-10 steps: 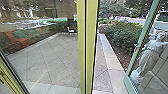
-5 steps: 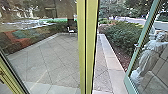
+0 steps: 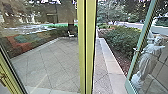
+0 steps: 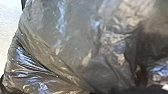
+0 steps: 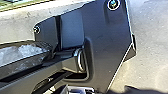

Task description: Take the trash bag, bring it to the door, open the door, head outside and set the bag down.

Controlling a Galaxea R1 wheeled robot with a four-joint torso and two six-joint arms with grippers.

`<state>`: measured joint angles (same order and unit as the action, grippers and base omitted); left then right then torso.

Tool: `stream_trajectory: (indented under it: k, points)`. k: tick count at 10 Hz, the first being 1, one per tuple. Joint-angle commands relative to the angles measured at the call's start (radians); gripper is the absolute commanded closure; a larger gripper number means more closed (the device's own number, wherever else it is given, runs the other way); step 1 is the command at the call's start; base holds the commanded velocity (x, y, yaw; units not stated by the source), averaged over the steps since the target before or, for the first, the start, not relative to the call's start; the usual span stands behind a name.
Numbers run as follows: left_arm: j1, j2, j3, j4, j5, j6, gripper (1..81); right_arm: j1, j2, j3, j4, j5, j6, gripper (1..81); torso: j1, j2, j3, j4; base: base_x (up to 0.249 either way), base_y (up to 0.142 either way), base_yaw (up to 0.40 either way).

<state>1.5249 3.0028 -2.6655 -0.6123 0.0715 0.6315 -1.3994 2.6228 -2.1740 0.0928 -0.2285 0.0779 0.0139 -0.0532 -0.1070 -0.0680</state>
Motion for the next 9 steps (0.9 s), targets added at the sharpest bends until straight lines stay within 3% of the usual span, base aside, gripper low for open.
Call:
stream_trajectory:
  k: [1,2,3,4,5,6,7,9]
  points:
    - [-0.044,-0.002,-0.008,0.0,0.08,0.01,81.1,0.021,0.063,-0.08,-0.048,-0.052,-0.017,1.0,0.0,0.0,0.0,0.0,0.0,0.0,0.0]
    - [-0.047,-0.001,-0.016,0.0,0.08,0.008,81.1,0.009,0.12,-0.161,-0.05,-0.043,-0.02,1.0,0.0,0.0,-0.001,0.0,0.0,0.0,0.0]
    - [-0.048,-0.001,-0.021,0.0,0.079,0.008,81.1,-0.004,0.157,-0.22,-0.053,-0.035,-0.021,1.0,0.0,0.0,-0.001,0.092,0.0,0.0,0.0]
    - [-0.048,-0.002,-0.024,0.0,0.08,0.008,81.1,-0.019,0.196,-0.268,-0.054,-0.012,-0.023,1.0,0.0,0.0,-0.001,0.092,0.0,0.0,0.0]
    - [-0.05,-0.002,-0.027,0.0,0.08,0.01,81.1,-0.025,0.216,-0.292,-0.053,-0.003,-0.023,1.0,0.0,0.0,-0.001,0.024,0.0,0.0,0.0]
    - [-0.051,-0.001,-0.033,0.0,0.08,0.01,81.1,-0.036,0.234,-0.308,-0.054,0.003,-0.023,1.0,0.0,0.0,-0.001,0.045,0.0,0.0,0.0]
    - [-0.054,0.003,-0.045,0.0,0.079,0.01,81.1,-0.051,0.252,-0.317,-0.057,0.018,-0.024,1.0,0.0,0.0,-0.001,0.057,0.0,0.0,0.0]
    - [-0.055,0.003,-0.059,0.0,0.071,0.01,81.1,-0.086,0.298,-0.354,-0.079,0.109,-0.03,1.0,0.0,0.0,-0.001,0.056,0.0,0.0,0.0]
